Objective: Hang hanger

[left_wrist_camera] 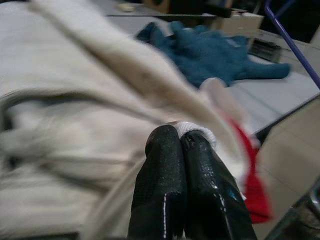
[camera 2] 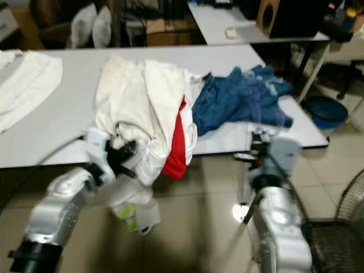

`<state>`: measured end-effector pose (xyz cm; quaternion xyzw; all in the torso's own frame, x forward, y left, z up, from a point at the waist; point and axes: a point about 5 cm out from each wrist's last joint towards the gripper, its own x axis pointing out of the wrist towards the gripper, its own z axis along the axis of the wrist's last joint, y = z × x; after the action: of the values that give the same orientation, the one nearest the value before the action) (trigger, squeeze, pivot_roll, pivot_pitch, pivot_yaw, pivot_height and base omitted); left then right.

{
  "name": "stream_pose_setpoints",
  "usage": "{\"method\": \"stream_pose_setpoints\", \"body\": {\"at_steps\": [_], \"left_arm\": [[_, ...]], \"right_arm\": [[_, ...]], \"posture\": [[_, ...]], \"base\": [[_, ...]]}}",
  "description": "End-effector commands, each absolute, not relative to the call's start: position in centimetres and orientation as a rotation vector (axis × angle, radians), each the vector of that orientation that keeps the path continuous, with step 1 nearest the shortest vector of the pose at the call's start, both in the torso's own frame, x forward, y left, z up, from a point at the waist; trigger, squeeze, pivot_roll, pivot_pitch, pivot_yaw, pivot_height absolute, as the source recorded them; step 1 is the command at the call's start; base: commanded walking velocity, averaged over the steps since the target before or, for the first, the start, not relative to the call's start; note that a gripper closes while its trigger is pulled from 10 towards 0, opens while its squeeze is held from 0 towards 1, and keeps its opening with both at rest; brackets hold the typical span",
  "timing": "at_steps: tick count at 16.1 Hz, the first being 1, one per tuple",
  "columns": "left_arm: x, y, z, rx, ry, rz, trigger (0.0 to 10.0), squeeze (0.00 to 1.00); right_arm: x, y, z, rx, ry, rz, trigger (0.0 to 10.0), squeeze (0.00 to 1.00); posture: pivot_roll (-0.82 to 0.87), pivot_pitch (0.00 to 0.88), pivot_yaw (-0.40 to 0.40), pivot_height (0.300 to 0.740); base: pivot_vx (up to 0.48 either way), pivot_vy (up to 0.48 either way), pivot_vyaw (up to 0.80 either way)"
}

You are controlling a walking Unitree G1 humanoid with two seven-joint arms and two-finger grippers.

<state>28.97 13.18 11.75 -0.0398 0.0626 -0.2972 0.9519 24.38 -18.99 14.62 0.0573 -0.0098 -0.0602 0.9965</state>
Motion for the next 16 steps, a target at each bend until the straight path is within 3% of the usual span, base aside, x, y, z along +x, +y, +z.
{"method": "stream_pose_setpoints", "body": {"at_steps": [1, 5, 11, 14, 16], "left_arm": [[29.2, 13.5, 12.6, -0.054, 0.09, -0.61, 10.0, 0.0], [29.3, 12.8, 13.4, -0.039, 0.075, -0.693, 10.0, 0.0], [30.2, 10.9, 19.2, -0.056, -0.048, -1.09, 10.0, 0.0], [33.1, 11.6, 23.1, -0.012, -0.155, -1.05, 10.0, 0.0], [34.8, 12.0, 25.2, 0.105, -0.207, -0.999, 10.0, 0.0]], "right_arm": [[24.6, -18.3, 14.5, 0.127, -0.017, -0.094, 10.0, 0.0], [25.0, -18.4, 14.1, 0.083, -0.008, -0.026, 10.0, 0.0], [23.5, -20.5, 16.5, -0.171, 0.145, 0.598, 10.0, 0.0], [22.9, -22.6, 16.8, -0.266, 0.22, 0.688, 10.0, 0.0], [22.4, -23.5, 16.8, -0.303, 0.275, 0.766, 10.0, 0.0]], "posture": [[-0.22, 0.004, 0.028, 0.74], [-0.22, 0.007, 0.017, 0.74], [-0.24, 0.0, 0.039, 0.74], [-0.26, 0.0, 0.063, 0.74], [-0.27, 0.0, 0.079, 0.74]], "base": [[0.0, -0.251, 0.0], [0.0, 0.0, 0.0], [0.0, 0.0, 0.0], [0.0, 0.0, 0.0], [0.0, 0.0, 0.0]]}}
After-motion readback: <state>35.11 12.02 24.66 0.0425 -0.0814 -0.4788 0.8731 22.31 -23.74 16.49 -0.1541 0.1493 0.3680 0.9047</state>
